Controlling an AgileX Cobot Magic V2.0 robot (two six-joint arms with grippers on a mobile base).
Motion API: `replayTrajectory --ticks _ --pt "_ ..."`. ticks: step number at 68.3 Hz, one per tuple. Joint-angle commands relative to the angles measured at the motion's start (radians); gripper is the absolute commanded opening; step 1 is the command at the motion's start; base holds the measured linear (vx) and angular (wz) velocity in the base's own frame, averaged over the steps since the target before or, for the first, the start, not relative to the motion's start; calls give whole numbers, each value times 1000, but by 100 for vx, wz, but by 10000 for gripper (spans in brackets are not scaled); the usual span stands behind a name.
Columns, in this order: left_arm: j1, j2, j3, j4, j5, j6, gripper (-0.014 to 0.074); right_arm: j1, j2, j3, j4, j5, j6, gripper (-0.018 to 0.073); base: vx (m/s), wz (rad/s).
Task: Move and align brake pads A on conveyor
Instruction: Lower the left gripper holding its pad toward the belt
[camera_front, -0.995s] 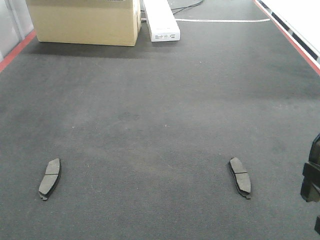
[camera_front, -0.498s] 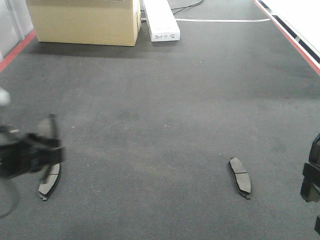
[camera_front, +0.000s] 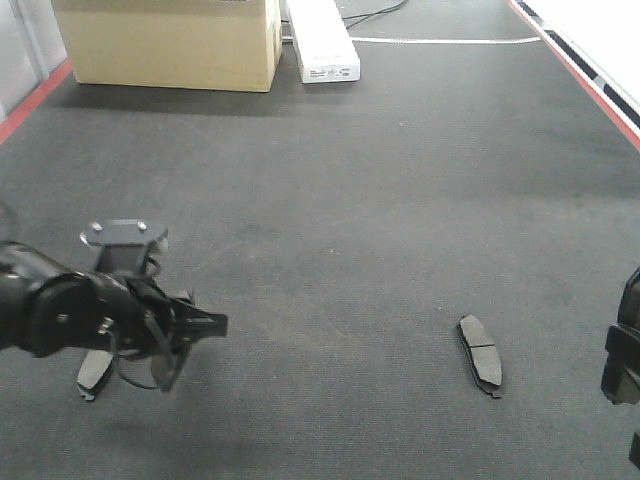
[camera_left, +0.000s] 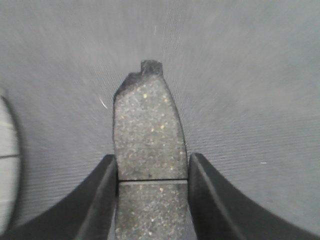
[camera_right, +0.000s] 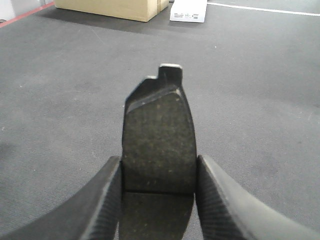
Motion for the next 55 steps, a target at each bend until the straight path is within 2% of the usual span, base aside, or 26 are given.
replayTrajectory --ticks 1,16,44,55 --pt "-3 18 -33 -31 -88 -5 34 -4 2 -30 -21 -89 -6 -4 0 0" --pt "-3 109 -58 -70 -116 -5 85 -4 2 -30 -21 -89 -6 -4 0 0" --pt "-3 197 -124 -85 -94 -5 390 -4 2 -30 -21 -89 -6 -4 0 0" --pt "-3 160 -124 -81 -65 12 426 -4 2 -30 -21 -89 -6 -4 0 0"
